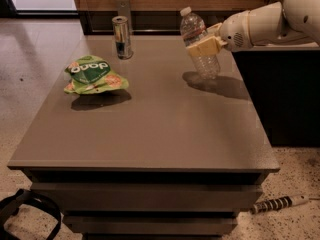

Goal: Place water bottle upright

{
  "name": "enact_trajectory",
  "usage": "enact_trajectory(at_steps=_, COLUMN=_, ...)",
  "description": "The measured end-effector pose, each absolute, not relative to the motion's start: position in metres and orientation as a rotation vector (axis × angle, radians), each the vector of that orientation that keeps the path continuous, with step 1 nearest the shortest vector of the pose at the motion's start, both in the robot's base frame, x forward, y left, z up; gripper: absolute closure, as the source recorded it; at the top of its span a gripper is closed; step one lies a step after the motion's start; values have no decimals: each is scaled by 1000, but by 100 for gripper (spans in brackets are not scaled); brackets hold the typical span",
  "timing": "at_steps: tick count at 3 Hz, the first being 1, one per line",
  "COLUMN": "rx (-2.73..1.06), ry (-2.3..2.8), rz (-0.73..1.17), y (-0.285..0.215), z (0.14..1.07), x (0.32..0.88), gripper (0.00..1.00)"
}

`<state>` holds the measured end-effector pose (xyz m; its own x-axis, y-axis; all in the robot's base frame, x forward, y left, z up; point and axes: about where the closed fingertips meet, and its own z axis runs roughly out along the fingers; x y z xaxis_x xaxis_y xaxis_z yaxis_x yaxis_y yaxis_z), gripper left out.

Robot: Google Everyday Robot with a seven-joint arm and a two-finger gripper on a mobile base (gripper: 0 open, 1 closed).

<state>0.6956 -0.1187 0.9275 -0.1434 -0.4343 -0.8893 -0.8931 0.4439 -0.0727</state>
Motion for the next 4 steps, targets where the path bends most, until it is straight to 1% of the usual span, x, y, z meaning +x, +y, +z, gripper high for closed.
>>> enact_trajectory(at_steps=2, rx=-1111, ry=1704, rz=682, y=-100, z=926, x=682, gripper=100)
enact_trajectory(at_steps=4, rx=-1130, ry=1578, rz=792, y=-91, z=927, x=691, gripper=100)
